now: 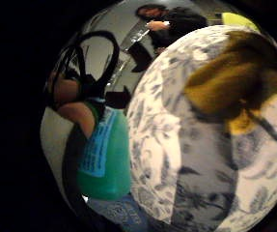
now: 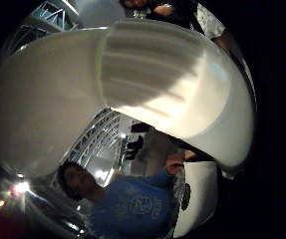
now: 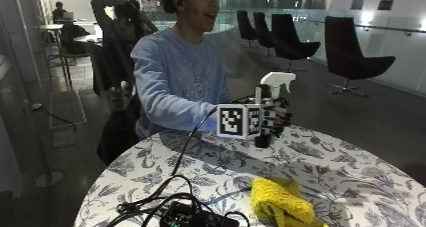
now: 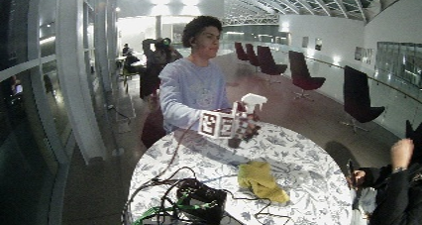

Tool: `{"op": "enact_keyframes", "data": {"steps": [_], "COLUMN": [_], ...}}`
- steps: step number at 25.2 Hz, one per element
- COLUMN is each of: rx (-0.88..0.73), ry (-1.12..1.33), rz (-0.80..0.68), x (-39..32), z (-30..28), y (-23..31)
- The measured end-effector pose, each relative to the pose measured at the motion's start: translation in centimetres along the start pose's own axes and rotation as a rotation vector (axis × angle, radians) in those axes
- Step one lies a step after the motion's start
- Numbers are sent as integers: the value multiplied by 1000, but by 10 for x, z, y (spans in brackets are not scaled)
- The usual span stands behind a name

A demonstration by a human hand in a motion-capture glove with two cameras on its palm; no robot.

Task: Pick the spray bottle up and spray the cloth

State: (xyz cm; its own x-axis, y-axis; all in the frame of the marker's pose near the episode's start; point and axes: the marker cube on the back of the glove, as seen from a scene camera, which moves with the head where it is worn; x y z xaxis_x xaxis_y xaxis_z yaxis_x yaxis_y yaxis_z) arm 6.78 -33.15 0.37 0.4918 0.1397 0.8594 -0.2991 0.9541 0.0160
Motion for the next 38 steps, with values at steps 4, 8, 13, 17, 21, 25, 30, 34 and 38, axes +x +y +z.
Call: {"op": "enact_keyframes", "data": {"steps": [4,8,13,17,21,25,30,34,38], "rx": [-95,-160,-166,-168,-184,-251,-183,-135,-111], "ry": [-92,-115,-108,-97,-89,6,27,131,272], "rz": [-36,-26,-19,-25,-34,-36,-83,-129,-157], "x": [0,12,26,34,39,49,31,20,17], "z": [88,149,171,177,179,174,148,98,47], "y": [-11,-13,-14,-12,-5,9,29,59,104]}}
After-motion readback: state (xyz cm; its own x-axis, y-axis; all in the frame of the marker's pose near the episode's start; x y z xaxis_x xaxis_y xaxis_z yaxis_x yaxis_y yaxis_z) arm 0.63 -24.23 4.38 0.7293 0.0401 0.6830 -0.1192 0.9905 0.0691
